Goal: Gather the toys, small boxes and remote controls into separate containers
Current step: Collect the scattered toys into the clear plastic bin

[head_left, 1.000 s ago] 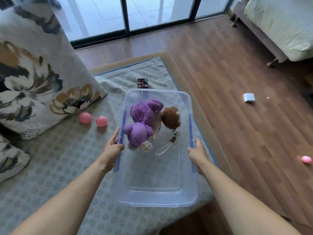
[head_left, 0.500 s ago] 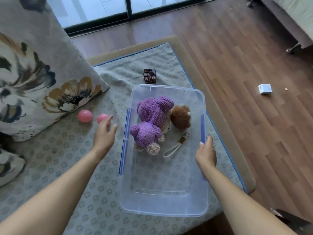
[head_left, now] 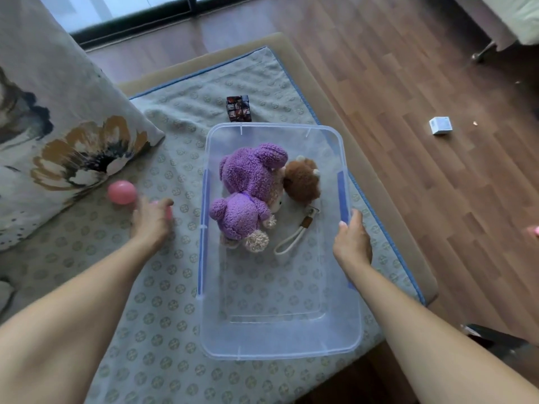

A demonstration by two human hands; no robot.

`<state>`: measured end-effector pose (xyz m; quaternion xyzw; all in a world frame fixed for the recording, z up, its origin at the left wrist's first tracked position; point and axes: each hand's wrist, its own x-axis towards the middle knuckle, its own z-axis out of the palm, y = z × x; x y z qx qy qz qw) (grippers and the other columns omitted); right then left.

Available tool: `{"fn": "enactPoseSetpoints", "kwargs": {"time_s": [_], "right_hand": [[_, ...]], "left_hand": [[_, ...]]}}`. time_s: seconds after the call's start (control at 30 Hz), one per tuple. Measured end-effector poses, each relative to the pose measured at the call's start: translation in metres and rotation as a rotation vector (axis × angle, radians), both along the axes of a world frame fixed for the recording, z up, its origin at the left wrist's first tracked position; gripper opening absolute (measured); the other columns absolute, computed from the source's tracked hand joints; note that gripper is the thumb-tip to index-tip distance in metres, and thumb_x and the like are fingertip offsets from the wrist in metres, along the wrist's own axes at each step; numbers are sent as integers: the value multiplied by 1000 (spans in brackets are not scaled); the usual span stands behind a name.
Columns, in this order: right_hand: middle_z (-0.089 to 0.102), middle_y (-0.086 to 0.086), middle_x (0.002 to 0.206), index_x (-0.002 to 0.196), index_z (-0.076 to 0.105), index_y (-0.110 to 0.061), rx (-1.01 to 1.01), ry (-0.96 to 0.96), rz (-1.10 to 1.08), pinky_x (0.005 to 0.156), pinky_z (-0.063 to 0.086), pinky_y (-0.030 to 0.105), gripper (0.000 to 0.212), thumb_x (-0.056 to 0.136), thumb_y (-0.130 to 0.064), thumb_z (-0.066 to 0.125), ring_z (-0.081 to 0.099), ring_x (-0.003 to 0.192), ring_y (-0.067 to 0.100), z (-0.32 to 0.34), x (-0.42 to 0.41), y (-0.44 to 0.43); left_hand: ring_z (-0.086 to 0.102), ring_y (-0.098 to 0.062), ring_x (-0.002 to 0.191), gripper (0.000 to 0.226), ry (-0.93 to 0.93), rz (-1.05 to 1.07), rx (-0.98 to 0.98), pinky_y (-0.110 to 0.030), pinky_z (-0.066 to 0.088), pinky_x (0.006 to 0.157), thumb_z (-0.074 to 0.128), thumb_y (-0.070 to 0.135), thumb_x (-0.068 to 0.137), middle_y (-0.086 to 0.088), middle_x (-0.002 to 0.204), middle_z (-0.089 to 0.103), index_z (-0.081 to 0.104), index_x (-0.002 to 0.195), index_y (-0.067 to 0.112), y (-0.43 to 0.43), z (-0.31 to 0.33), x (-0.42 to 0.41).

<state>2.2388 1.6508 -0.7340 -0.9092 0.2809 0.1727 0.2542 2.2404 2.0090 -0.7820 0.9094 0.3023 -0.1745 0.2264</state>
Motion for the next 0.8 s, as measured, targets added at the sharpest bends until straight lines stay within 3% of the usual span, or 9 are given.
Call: {"fn": "enactPoseSetpoints", "kwargs": {"time_s": [0.1, 0.2, 0.3, 0.37, 0.43, 0.5, 0.57, 0.67, 0.8], "right_hand": [[52, 16, 133, 138, 31, -15, 23, 11, -3, 76, 36, 34, 35, 103, -19, 32, 54, 113, 36, 3, -1, 0], [51, 15, 135, 138, 32, -16, 55, 16, -11, 78, 36, 35, 35, 103, -18, 31, 53, 114, 36, 6, -2, 0], [50, 16, 136, 138, 31, -16, 97, 19, -15, 79, 39, 36, 34, 103, -17, 31, 53, 114, 36, 11, -2, 1], [50, 17, 135, 136, 32, -15, 103, 17, -9, 82, 40, 39, 34, 103, -17, 32, 53, 114, 36, 11, -1, 0], [51, 17, 134, 136, 32, -15, 99, 12, -4, 82, 40, 39, 33, 103, -18, 32, 53, 114, 37, 9, -1, -2], [51, 17, 135, 136, 32, -15, 101, 8, -2, 82, 40, 39, 34, 103, -18, 32, 53, 114, 37, 7, -2, -3], [50, 16, 135, 136, 32, -15, 106, 7, 5, 83, 41, 39, 34, 103, -18, 32, 53, 114, 37, 7, -2, -4], [48, 15, 139, 139, 31, -16, 88, 4, 7, 85, 41, 40, 36, 103, -18, 32, 52, 117, 37, 6, -3, -5], [52, 17, 135, 139, 31, -17, 53, -2, -6, 86, 43, 42, 36, 103, -19, 32, 53, 114, 38, 2, -1, -2]], "left_hand": [[51, -41, 102, 40, -344, -56, 97, -45, 45, 89, 58, 7, 90, -22, 121, 42, 54, 128, 18, -31, 42, -1], [55, -34, 92, 38, -616, -295, -66, -34, 48, 72, 61, 4, 86, -21, 117, 46, 61, 122, 20, -90, 86, -5], [58, -33, 89, 33, -624, -626, -199, -35, 53, 70, 59, 15, 83, -20, 115, 52, 68, 114, 21, -148, 88, -10], [58, -34, 96, 36, -515, -754, -226, -37, 55, 73, 48, 26, 85, -19, 116, 52, 67, 116, 23, -176, 76, -9], [54, -36, 105, 41, -374, -827, -182, -42, 53, 83, 46, 27, 87, -20, 122, 48, 60, 125, 26, -190, 60, -2], [53, -39, 107, 46, -388, -899, -108, -43, 48, 90, 55, 23, 85, -23, 122, 50, 57, 131, 25, -191, 49, 6], [53, -38, 109, 46, -543, -846, -54, -41, 44, 91, 53, 21, 81, -23, 119, 56, 61, 127, 20, -177, 50, 11], [48, -34, 118, 46, -667, -466, 94, -44, 38, 99, 47, 1, 83, -18, 126, 56, 59, 126, 14, -115, 58, 13], [22, -35, 140, 56, -279, -165, 241, -50, 21, 114, 44, 0, 92, -15, 151, 30, 35, 145, 14, -4, 45, 13]]}}
